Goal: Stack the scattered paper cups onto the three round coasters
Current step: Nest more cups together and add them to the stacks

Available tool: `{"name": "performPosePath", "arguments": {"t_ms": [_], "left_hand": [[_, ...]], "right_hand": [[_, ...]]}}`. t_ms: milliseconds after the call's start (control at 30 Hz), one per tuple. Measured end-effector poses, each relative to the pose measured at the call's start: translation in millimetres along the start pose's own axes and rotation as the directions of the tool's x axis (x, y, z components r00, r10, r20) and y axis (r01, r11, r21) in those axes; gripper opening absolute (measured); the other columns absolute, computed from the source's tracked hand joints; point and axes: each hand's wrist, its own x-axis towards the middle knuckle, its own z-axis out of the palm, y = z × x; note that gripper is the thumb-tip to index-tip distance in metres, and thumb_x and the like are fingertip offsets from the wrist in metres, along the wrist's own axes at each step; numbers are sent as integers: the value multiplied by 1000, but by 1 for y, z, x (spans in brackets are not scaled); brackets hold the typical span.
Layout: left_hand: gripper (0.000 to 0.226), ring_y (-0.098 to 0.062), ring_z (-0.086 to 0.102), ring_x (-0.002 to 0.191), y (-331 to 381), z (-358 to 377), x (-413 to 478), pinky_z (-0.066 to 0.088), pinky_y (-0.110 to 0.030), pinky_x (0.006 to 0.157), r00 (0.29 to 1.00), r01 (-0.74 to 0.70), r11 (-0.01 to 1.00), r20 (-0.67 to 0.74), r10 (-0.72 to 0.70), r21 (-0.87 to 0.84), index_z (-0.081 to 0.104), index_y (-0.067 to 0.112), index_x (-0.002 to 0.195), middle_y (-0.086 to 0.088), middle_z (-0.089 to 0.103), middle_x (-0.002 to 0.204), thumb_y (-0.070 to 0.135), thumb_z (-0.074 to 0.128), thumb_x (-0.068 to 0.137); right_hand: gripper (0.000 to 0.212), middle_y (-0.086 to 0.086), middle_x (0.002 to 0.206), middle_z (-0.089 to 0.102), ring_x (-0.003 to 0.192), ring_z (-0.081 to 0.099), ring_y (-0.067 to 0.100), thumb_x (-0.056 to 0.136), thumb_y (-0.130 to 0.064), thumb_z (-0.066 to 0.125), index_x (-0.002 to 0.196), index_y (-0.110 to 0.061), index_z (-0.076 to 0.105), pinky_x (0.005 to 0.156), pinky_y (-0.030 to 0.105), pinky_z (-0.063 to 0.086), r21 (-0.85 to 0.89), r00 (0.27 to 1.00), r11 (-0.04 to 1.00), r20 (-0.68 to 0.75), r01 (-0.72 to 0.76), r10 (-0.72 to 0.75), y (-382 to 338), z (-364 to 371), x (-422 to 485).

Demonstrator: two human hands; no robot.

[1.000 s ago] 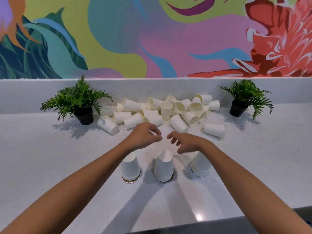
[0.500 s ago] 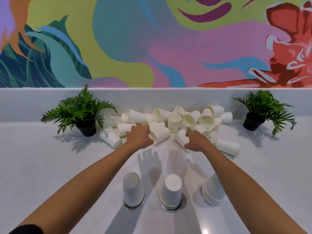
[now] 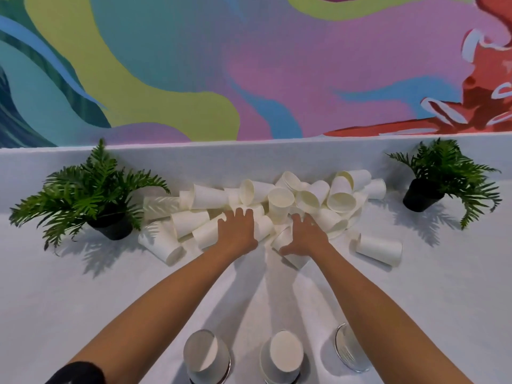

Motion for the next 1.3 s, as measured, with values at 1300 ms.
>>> {"name": "performPosePath", "arguments": {"t_ms": [1300], "left_hand": [[92,-19,56,105,-65,-24,-171,54,-37,87,991,-132,451,-125,45,-883,37,23,129,-2,54,116,47,79,50]], "right_hand": [[75,6,126,57,108,55,24,72,-44,78,133,-15,46,86,34,47,342,966,908,-167,243,-196,-32,-41,-97]]}}
